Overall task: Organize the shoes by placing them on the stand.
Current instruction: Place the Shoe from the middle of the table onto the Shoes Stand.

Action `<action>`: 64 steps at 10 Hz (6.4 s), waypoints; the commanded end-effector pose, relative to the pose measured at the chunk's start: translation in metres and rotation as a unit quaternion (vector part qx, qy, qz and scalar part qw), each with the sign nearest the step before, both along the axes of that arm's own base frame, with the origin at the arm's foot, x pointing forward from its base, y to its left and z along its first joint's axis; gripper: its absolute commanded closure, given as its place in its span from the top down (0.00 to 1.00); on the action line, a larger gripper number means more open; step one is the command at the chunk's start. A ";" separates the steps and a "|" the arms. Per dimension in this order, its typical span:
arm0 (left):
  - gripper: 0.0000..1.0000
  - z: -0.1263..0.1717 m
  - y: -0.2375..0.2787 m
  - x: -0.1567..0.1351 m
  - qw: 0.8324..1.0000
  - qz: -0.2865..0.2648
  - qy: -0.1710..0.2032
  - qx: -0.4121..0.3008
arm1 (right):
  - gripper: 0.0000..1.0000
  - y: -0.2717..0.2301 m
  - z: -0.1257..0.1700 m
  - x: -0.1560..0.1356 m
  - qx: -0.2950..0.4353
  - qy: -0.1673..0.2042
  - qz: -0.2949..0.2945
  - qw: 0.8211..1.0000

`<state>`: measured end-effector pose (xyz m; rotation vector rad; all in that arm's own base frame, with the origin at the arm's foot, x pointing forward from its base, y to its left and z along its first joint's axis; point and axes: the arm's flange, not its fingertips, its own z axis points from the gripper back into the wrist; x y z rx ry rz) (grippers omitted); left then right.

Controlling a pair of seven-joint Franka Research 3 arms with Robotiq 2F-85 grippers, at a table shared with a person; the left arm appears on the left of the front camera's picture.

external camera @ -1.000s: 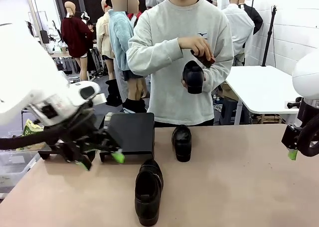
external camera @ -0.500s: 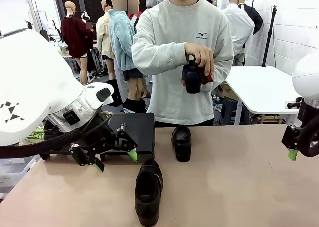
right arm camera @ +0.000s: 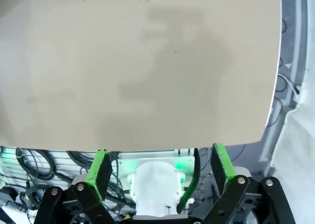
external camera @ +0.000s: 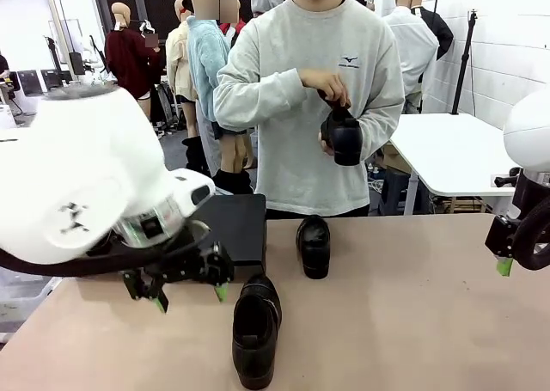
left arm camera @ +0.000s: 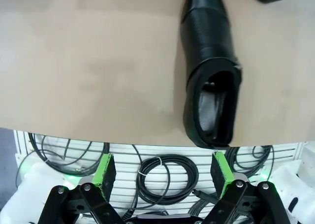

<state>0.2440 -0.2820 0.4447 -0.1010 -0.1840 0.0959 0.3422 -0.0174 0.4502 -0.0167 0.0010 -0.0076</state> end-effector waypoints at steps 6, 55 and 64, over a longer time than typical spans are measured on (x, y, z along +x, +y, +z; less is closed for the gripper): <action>1.00 -0.070 -0.045 0.019 0.997 0.061 0.034 -0.015 | 1.00 0.001 -0.001 0.000 -0.001 0.003 -0.003 1.000; 0.00 0.025 0.178 0.213 0.974 0.103 -0.193 0.049 | 1.00 0.001 -0.001 0.000 -0.001 0.003 -0.003 1.000; 0.00 0.014 0.225 0.236 0.981 0.062 -0.184 0.017 | 1.00 0.001 -0.001 0.000 -0.001 0.003 -0.003 1.000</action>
